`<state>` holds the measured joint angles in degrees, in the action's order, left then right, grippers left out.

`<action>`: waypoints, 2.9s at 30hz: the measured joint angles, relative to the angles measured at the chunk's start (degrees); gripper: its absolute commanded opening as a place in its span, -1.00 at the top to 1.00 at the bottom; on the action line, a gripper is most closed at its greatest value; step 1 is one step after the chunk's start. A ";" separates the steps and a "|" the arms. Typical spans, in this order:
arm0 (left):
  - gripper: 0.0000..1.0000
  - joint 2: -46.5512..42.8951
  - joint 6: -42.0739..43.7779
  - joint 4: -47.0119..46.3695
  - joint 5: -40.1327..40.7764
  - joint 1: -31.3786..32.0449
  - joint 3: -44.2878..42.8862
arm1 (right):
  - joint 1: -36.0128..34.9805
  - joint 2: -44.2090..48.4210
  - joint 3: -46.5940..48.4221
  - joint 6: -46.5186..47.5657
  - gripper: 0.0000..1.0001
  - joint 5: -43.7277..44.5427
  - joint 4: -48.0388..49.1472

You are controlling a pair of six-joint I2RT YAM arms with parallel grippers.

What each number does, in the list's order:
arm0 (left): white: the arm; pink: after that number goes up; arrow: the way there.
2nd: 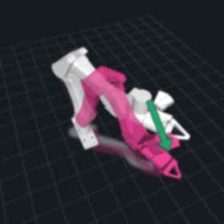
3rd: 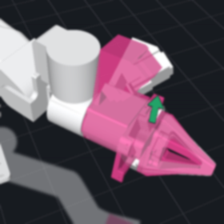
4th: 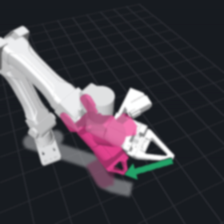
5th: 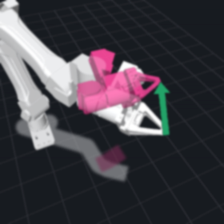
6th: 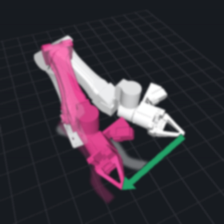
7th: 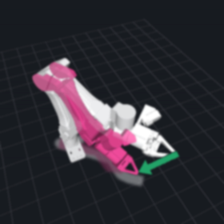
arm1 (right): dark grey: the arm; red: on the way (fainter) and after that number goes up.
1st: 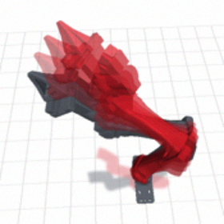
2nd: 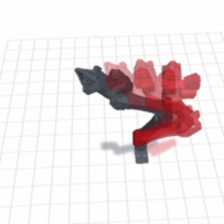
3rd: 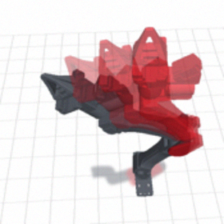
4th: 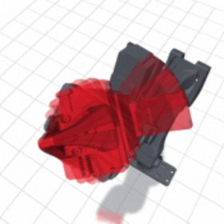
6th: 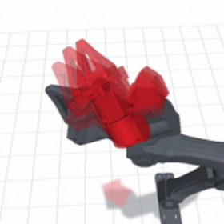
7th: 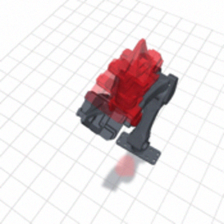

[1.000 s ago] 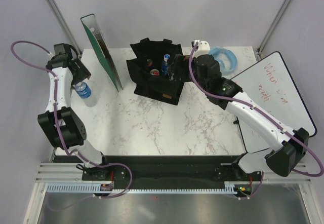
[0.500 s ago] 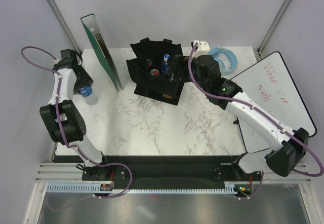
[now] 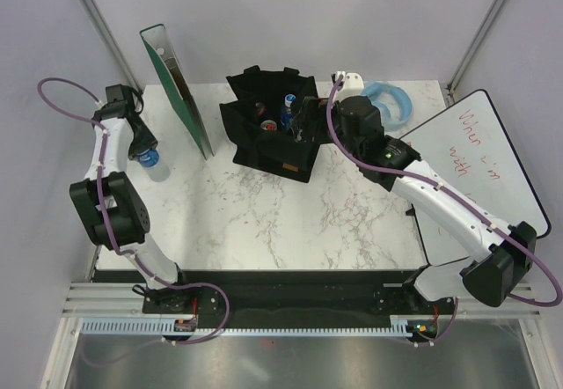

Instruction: Place the beverage into the canvas bag

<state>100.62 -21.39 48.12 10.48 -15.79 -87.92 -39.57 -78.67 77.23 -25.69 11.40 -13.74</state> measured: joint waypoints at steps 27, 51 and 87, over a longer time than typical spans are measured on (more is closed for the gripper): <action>0.95 -25.22 2.12 4.63 -7.74 31.06 -21.44 | 0.00 -14.21 5.53 -1.16 0.51 4.74 -1.90; 0.95 -6.16 2.47 -7.56 -15.15 43.32 -19.37 | -0.07 -10.25 0.74 -3.54 1.00 7.69 -0.26; 0.95 2.84 8.50 -8.13 -2.73 51.08 -20.28 | -1.31 -9.53 -0.28 -4.11 1.00 11.58 1.01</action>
<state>103.46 -12.88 39.99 7.75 35.29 -108.20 -40.88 -88.20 76.95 -29.80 22.98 -12.73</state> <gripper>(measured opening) 0.550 0.014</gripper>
